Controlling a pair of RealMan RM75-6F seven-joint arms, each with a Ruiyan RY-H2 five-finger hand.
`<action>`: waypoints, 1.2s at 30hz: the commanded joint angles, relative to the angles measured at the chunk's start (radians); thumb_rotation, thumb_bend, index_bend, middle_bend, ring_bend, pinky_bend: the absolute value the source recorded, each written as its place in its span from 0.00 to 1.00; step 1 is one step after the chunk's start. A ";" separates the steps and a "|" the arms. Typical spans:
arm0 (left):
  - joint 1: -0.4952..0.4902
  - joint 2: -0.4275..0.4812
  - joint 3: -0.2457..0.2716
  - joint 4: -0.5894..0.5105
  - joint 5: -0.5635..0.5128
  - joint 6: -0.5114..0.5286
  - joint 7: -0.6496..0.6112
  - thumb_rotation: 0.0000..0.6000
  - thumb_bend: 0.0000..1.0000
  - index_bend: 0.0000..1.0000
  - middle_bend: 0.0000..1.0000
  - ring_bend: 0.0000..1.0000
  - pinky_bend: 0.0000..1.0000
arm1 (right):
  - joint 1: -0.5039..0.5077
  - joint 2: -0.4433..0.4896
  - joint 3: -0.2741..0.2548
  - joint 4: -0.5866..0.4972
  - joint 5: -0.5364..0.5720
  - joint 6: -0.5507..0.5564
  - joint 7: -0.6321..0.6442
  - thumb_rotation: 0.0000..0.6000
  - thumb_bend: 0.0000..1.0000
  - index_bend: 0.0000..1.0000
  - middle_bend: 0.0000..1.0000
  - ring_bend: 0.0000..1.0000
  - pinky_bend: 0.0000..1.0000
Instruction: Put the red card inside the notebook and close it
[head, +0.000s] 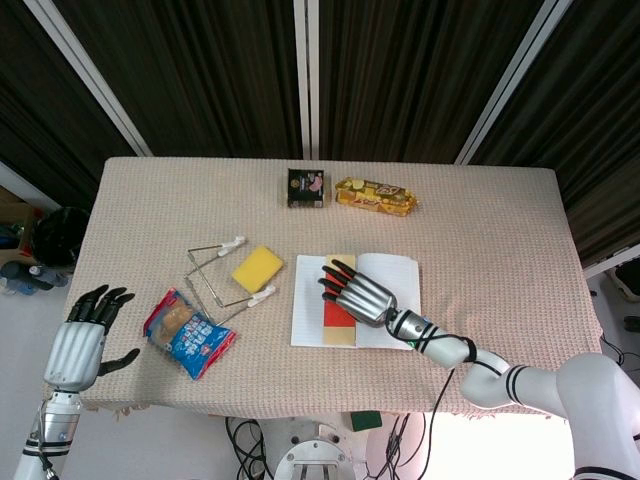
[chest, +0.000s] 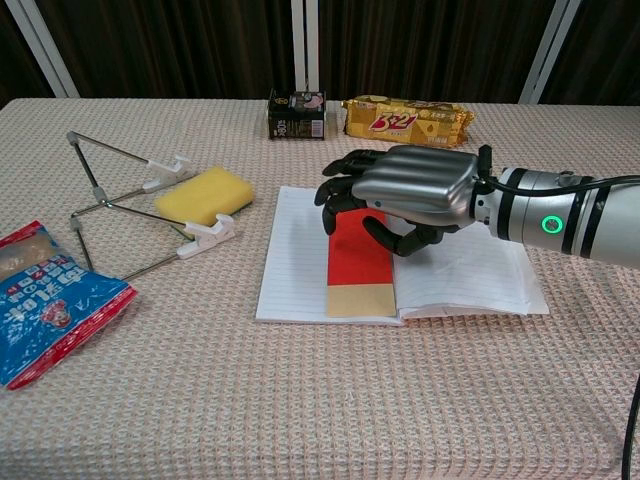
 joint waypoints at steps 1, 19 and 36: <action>-0.003 0.001 -0.002 -0.002 -0.002 -0.004 0.001 1.00 0.06 0.21 0.16 0.09 0.15 | -0.006 0.005 -0.001 0.000 0.000 0.002 0.006 1.00 0.80 0.30 0.11 0.00 0.00; -0.026 -0.015 -0.005 0.013 0.003 -0.025 -0.010 1.00 0.06 0.21 0.16 0.09 0.15 | -0.237 0.269 0.029 -0.215 0.268 0.085 0.007 1.00 0.76 0.07 0.21 0.03 0.02; -0.017 -0.018 0.004 0.027 0.007 -0.005 -0.026 1.00 0.06 0.21 0.16 0.09 0.15 | -0.305 0.204 0.013 -0.153 0.280 0.001 0.174 1.00 0.78 0.03 0.25 0.01 0.00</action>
